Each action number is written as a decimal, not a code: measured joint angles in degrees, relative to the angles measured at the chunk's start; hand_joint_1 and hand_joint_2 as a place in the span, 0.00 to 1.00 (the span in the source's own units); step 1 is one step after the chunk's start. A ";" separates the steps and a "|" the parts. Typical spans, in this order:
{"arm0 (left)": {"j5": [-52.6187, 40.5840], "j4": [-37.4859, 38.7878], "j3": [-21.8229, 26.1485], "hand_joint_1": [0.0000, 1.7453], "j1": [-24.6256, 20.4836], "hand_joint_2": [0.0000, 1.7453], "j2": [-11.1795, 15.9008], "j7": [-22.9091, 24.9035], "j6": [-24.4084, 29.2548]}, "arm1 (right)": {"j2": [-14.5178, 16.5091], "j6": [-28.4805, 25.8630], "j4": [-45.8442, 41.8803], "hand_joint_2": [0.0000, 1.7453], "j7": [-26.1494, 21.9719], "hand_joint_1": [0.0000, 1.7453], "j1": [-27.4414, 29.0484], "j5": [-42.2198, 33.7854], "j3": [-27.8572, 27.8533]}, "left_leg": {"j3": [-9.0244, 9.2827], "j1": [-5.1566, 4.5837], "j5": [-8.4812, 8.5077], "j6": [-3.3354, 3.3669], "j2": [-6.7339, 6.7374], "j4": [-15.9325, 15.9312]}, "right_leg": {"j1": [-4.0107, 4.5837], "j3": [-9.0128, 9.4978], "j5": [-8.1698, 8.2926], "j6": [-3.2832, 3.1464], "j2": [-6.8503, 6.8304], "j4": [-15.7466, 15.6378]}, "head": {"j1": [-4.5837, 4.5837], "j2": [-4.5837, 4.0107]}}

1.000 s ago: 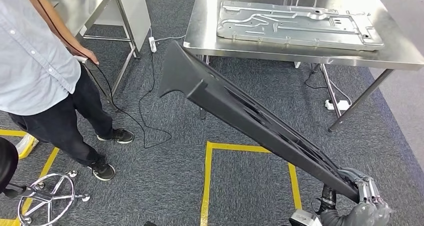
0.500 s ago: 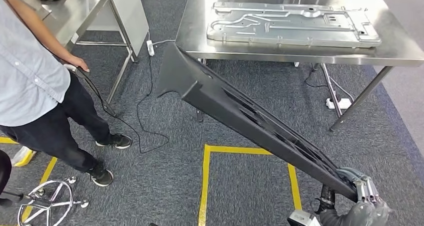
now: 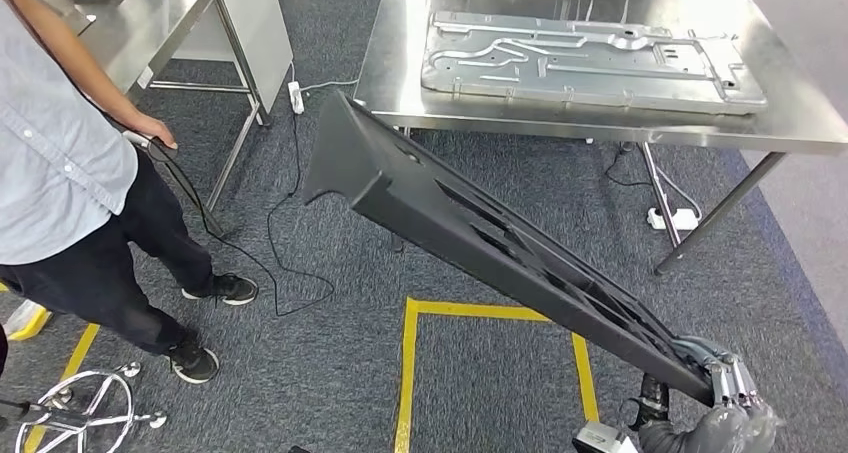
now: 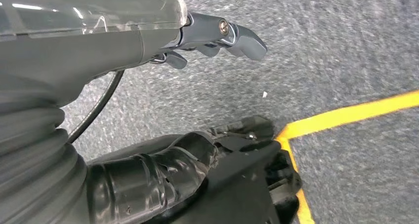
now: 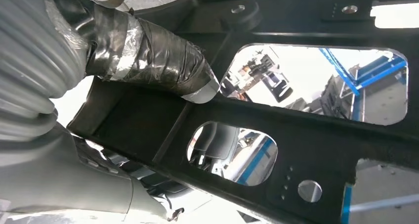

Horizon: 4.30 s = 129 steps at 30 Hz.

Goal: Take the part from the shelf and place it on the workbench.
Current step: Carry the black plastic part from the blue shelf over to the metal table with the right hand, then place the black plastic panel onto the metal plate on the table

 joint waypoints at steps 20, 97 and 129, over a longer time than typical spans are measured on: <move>-0.10 0.00 0.01 0.00 0.26 1.00 -0.04 0.00 -0.09 | -0.04 0.01 0.04 1.00 -0.26 1.00 0.07 -0.48 -0.10 | -6.15 0.05 -2.99 -2.50 -0.14 11.75 | 0.56 5.54 6.20 -2.97 0.17 -11.27 | -0.34 0.00; -2.62 0.00 -0.72 0.00 0.11 1.00 -0.25 0.13 -1.21 | -6.04 -0.01 0.72 1.00 3.88 1.00 -3.75 -0.30 -1.61 | 0.73 -0.26 -0.82 0.37 -0.62 0.74 | -0.41 -2.34 3.20 0.37 -0.15 1.55 | -0.64 0.00; -2.99 0.07 -1.45 0.00 0.19 1.00 -0.57 0.42 -1.67 | -7.80 -0.01 1.57 1.00 4.75 1.00 -4.13 -1.44 -2.52 | 2.17 -0.06 -1.82 0.13 -0.74 0.58 | -0.45 -1.17 7.03 0.31 -0.24 -3.01 | -0.75 0.00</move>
